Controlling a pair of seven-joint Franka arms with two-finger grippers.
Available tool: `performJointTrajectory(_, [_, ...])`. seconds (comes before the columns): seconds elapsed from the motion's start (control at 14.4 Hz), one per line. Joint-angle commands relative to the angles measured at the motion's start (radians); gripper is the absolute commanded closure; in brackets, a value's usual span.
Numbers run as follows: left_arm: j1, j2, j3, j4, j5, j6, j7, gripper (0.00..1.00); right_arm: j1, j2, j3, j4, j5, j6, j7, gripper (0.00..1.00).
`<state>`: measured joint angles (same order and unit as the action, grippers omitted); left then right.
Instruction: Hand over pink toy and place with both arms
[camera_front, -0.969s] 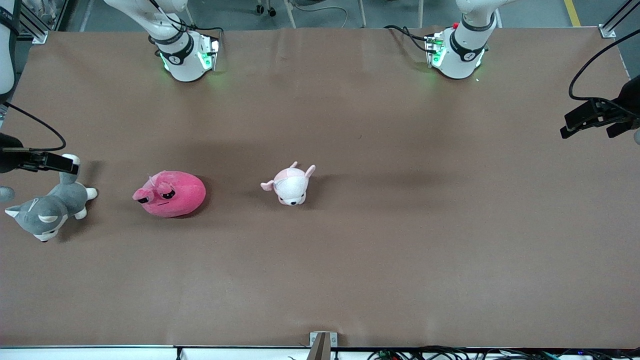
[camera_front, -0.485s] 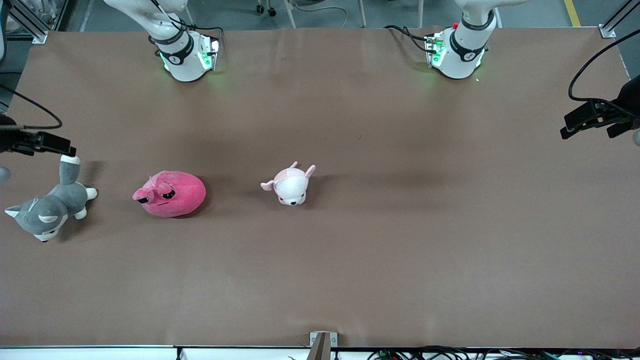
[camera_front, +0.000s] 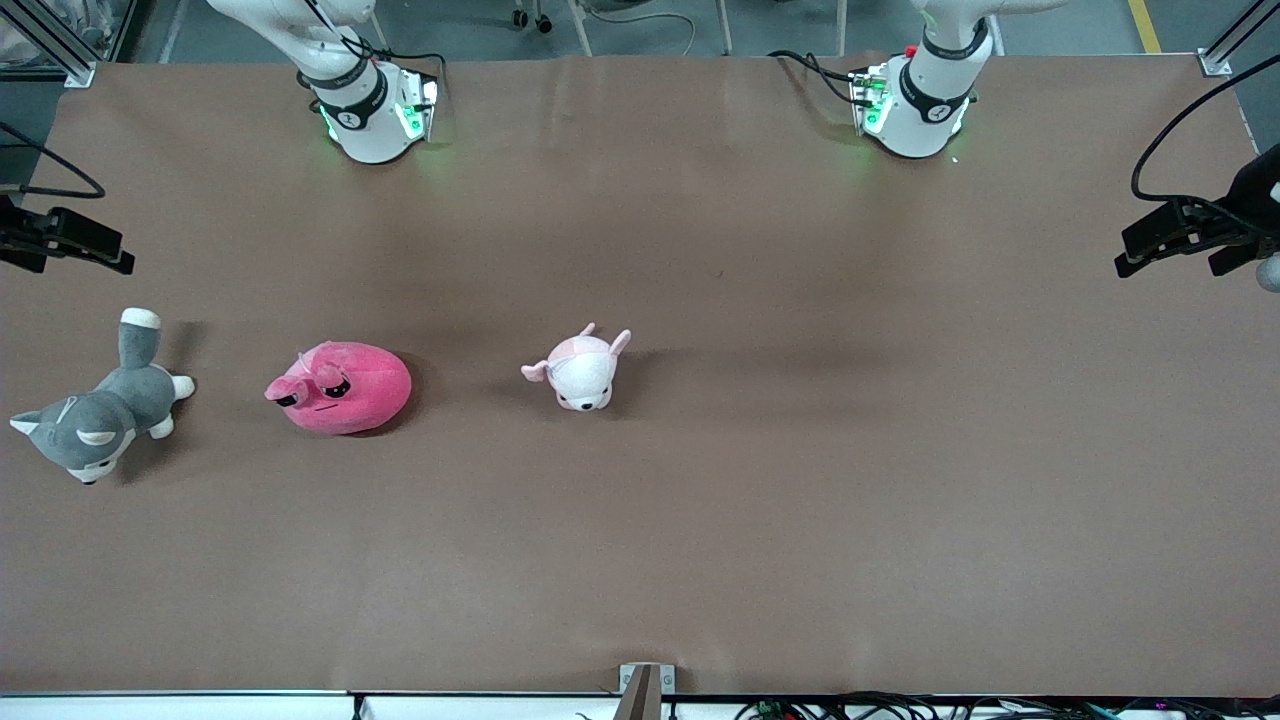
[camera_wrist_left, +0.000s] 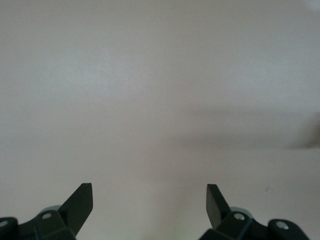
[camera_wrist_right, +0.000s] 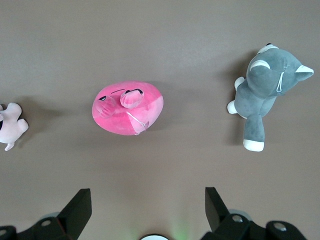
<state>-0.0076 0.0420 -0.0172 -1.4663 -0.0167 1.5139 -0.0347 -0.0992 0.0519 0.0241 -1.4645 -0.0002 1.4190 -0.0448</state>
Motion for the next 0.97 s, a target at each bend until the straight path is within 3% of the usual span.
performJointTrajectory(0.0, [-0.034, -0.011, 0.031, 0.003, -0.002, -0.004, 0.022, 0.0, 0.009, -0.056, -0.003, -0.051, 0.0, 0.005, -0.007, 0.0])
performJointTrajectory(0.42, [-0.026, -0.017, 0.025, 0.003, -0.002, -0.004, 0.021, 0.0, 0.021, -0.161, -0.003, -0.131, 0.002, 0.008, -0.007, 0.0])
performJointTrajectory(0.9, [-0.028, -0.017, 0.023, 0.003, 0.0, -0.003, 0.019, 0.0, 0.032, -0.161, -0.006, -0.152, 0.0, 0.063, -0.009, 0.0])
